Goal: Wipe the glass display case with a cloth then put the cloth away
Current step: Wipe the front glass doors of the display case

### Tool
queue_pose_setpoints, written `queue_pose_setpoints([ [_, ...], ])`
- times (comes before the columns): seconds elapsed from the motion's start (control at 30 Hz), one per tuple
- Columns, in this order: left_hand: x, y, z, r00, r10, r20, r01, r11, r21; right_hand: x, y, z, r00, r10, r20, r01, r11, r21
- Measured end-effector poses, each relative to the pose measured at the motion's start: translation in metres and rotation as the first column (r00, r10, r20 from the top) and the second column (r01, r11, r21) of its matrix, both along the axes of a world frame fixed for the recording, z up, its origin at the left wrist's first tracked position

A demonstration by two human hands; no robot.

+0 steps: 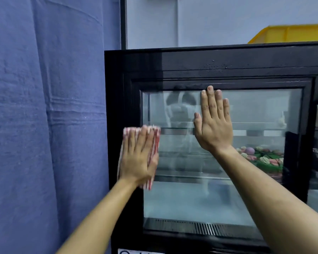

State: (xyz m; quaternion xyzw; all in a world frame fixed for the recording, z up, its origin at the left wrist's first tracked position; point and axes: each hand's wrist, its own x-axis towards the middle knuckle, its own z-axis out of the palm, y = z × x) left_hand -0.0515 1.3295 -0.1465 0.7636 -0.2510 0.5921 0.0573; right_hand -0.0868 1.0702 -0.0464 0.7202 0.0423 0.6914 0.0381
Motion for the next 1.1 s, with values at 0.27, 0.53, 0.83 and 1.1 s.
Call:
queue_pose_setpoints([
  [0.27, -0.001, -0.03, 0.154, 0.995, 0.037, 0.089, -0.016, 0.973, -0.229, -0.002, -0.002, 0.001, 1.0, -0.001, -0.022, 0.0, 1.0, -0.025],
  [0.53, -0.029, -0.04, -0.187, 0.999, 0.005, -0.051, 0.007, 0.975, 0.224, -0.003, -0.003, 0.0, 1.0, 0.013, -0.027, -0.013, 1.0, -0.014],
  [0.83, -0.001, -0.046, 0.15, 0.998, 0.03, 0.053, -0.016, 0.971, -0.237, -0.006, -0.002, 0.001, 0.998, 0.015, -0.064, -0.017, 1.0, -0.024],
  [1.1, -0.017, -0.071, -0.035, 0.998, -0.063, -0.014, 0.059, 0.98, -0.189, -0.005, -0.003, 0.001, 0.997, 0.051, -0.057, -0.054, 0.998, -0.042],
])
